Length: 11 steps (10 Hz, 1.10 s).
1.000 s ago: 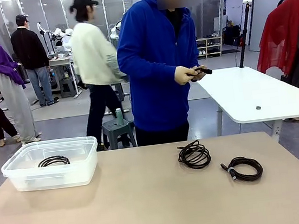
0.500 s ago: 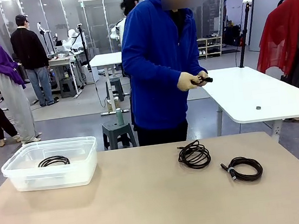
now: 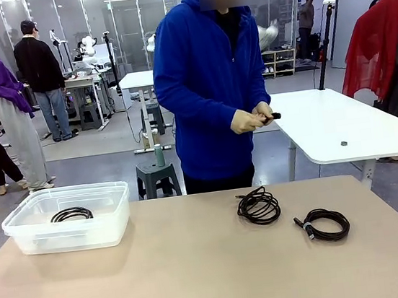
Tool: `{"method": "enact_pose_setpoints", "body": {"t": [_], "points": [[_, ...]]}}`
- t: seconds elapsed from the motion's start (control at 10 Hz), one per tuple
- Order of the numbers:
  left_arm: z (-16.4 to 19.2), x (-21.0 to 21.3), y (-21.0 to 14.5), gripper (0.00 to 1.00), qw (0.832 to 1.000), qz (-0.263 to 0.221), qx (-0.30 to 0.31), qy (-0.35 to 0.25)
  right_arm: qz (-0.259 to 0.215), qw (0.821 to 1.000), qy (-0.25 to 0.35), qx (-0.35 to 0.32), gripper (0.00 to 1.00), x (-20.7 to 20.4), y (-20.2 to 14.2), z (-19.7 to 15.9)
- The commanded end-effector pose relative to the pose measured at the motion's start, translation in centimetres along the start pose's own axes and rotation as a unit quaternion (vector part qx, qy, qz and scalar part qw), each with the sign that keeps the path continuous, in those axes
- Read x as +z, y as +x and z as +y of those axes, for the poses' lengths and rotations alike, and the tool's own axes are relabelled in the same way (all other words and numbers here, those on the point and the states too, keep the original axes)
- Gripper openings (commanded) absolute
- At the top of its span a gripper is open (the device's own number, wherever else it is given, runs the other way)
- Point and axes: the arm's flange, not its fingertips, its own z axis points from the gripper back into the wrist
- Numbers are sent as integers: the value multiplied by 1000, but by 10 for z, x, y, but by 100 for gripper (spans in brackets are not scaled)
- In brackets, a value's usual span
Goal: Organize and store the cables.
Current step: Place the Power Cable into the Organizing box.
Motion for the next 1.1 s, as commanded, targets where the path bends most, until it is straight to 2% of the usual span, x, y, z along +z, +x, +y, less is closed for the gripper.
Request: {"method": "enact_pose_setpoints", "body": {"t": [0.0,1.0], "points": [[0,2,-1,100,1000,3,3,4,-2,1000,-2,-2,100,0,-1,-1],[0,2,-1,100,1000,3,3,4,-2,1000,-2,-2,100,0,-1,-1]]}}
